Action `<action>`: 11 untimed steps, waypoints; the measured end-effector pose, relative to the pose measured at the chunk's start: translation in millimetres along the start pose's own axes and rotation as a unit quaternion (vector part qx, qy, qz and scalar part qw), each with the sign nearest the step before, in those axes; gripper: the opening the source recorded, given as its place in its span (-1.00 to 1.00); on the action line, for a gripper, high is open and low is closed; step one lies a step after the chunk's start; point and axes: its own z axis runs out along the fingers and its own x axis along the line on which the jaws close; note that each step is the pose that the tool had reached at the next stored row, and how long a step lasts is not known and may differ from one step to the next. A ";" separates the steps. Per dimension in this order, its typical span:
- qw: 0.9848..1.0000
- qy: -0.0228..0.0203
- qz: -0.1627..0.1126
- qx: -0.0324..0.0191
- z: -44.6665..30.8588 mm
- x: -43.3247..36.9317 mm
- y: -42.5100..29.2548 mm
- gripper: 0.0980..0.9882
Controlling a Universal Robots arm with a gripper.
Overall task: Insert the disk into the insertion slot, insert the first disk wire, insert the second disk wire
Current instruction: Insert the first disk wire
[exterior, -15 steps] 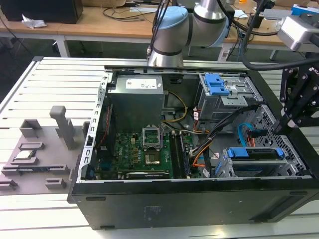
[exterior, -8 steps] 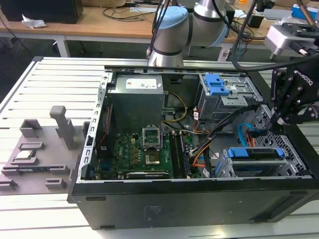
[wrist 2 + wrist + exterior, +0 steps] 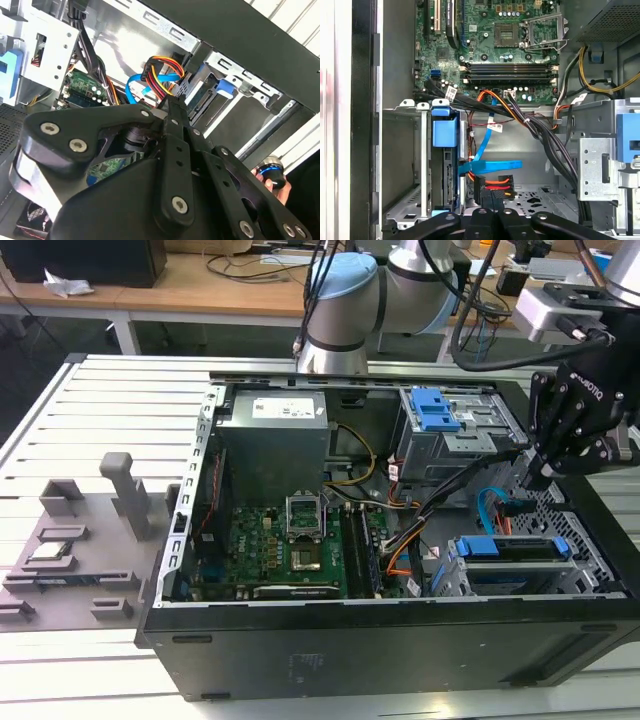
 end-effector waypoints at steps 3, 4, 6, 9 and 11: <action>1.000 0.000 0.000 0.000 0.2 -0.1 0.0 -0.55; 1.000 0.000 0.000 0.000 0.3 -0.1 0.0 -0.41; 1.000 0.000 0.000 0.000 0.4 -0.1 0.0 -0.41; 1.000 0.000 0.000 0.000 1.1 -0.1 0.0 -0.41; 1.000 0.000 0.000 0.000 1.8 -0.2 -0.1 -0.41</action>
